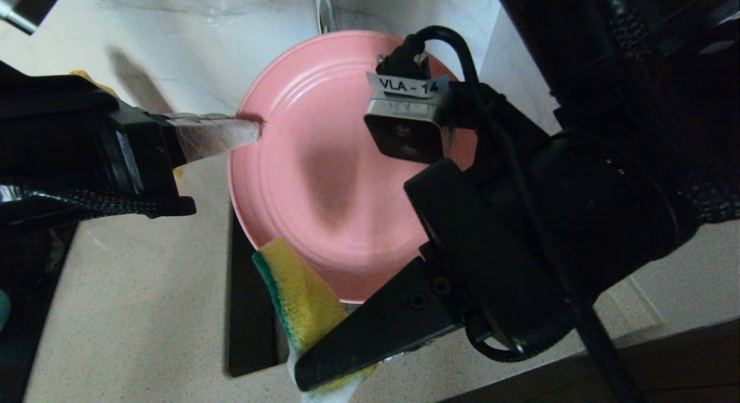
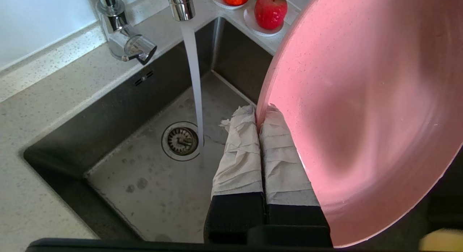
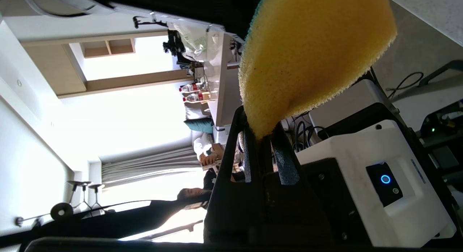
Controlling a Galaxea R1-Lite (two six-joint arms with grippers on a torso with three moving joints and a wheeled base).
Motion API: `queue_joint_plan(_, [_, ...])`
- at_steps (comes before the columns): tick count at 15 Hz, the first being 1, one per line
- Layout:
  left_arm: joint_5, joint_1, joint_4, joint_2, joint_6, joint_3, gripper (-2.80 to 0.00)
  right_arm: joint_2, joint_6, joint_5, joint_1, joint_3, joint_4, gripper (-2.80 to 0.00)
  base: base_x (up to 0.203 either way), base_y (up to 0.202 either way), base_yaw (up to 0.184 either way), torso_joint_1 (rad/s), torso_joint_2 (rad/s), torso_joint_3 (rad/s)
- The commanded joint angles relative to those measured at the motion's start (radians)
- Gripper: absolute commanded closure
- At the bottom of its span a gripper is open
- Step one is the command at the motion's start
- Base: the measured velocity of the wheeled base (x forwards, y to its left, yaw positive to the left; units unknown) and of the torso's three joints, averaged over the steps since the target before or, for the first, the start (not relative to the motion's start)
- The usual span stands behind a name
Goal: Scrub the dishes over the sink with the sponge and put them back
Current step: Wipe the plate
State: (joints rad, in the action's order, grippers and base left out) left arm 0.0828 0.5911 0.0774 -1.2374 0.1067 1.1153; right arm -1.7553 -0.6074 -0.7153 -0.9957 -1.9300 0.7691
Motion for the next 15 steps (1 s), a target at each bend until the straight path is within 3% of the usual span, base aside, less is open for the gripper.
queue_joint_plan(1, [0.002, 0.011, -0.001, -0.008, 0.001, -0.003, 0.00, -0.024, -0.006, -0.004, 0.002, -0.001, -0.005, 0.00, 0.000, 0.000, 0.000, 0.000, 0.00, 0.000])
queue_joint_plan(10, [-0.009, 0.026, -0.005, 0.015, 0.031, -0.025, 0.00, -0.007, -0.049, 0.029, 0.043, -0.003, -0.004, 0.00, 0.000, 0.000, 0.000, 0.000, 0.00, 0.000])
queue_joint_plan(13, [-0.098, 0.032, -0.002, -0.002, 0.106, -0.051, 0.00, -0.003, -0.055, 0.079, 0.043, -0.003, 0.002, 0.00, 0.000, 0.000, 0.000, 0.000, 0.00, 0.000])
queue_joint_plan(15, [-0.107, 0.050, -0.004, -0.002, 0.108, -0.055, 0.00, -0.004, -0.055, 0.120, 0.040, -0.006, 0.001, 0.00, 0.000, 0.000, 0.000, 0.000, 0.00, 0.000])
